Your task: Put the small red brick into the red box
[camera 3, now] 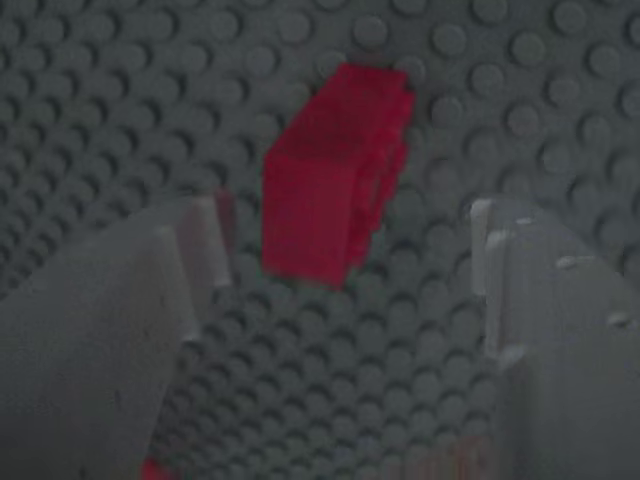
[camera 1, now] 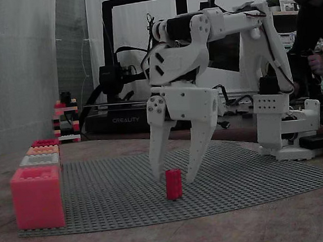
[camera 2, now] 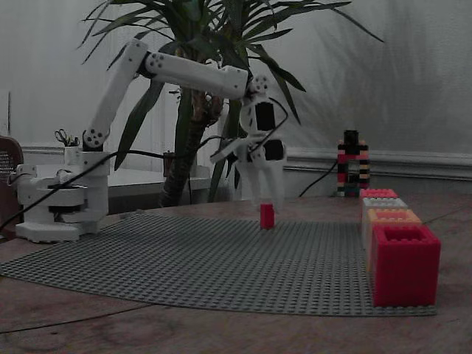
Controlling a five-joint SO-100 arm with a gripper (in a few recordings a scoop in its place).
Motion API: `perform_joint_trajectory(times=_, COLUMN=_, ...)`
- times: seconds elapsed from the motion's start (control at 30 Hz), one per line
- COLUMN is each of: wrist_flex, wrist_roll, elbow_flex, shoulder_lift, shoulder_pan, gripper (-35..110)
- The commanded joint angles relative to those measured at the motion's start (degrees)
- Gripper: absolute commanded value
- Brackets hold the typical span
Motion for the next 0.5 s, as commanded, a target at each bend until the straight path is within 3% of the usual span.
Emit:
perform_joint_trajectory(times=0.0, wrist_flex=-0.4, wrist_roll=0.7, elbow_flex=-4.0, shoulder_lift=2.0, shoulder_pan=0.8, gripper=19)
perform_joint_trajectory(times=0.47, wrist_flex=-0.4, wrist_roll=0.3, elbow_flex=-3.4, shoulder_lift=1.8, shoulder_pan=2.1, gripper=16)
